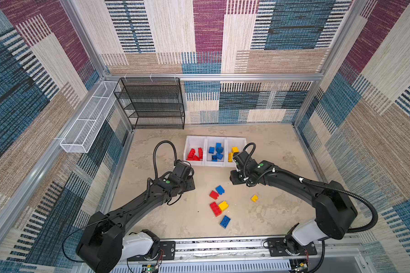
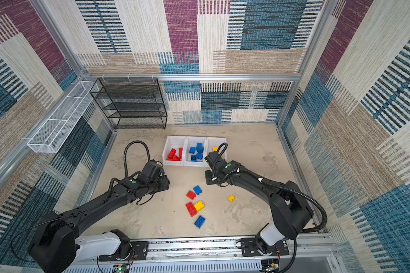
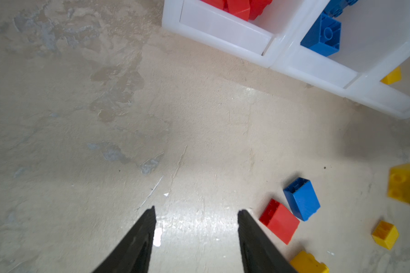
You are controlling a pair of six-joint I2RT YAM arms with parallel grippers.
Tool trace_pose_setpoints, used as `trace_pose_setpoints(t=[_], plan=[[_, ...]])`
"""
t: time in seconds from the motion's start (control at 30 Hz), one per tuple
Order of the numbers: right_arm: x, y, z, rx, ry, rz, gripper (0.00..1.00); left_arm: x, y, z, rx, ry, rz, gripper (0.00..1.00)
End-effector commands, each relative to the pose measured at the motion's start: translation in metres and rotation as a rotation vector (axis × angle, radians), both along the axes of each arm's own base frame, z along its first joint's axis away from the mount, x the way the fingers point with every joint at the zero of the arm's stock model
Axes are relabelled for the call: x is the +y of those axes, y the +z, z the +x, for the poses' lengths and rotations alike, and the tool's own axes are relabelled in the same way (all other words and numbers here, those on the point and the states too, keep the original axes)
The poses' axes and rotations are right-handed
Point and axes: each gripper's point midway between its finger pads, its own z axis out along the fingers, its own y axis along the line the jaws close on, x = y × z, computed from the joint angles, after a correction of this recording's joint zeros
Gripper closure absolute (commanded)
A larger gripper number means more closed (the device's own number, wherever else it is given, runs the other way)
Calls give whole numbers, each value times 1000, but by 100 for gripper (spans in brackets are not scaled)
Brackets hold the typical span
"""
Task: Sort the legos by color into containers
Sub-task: 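Carry the yellow brick into the farthest bin and release it, then lower the left gripper onto a red brick at the pile while the right withdraws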
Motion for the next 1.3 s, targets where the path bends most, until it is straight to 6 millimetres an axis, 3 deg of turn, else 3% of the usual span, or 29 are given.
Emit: trace_pose_setpoints(t=[0.0, 0.1, 0.2, 0.43, 0.73, 0.9, 1.27], plan=[[-16, 23, 40, -108, -22, -25, 60, -4, 1, -3, 12, 8, -38, 41], [-26, 41, 79, -165, -64, -5, 60, -4, -1, -7, 18, 2, -45, 41], [-28, 43, 110, -182, -82, 21, 60, -4, 0, -10, 23, 1, -57, 41], [-28, 29, 145, -163, -82, 27, 60, -1, 1, -20, 20, 27, -80, 41], [-32, 17, 152, -135, -90, 35, 56, -2, -1, -23, 31, 25, -94, 41], [-33, 23, 152, -144, -95, 34, 36, -4, -2, -23, 35, 19, -90, 41], [-35, 37, 147, -164, -94, 44, 34, -10, 0, -21, 42, -5, -94, 40]])
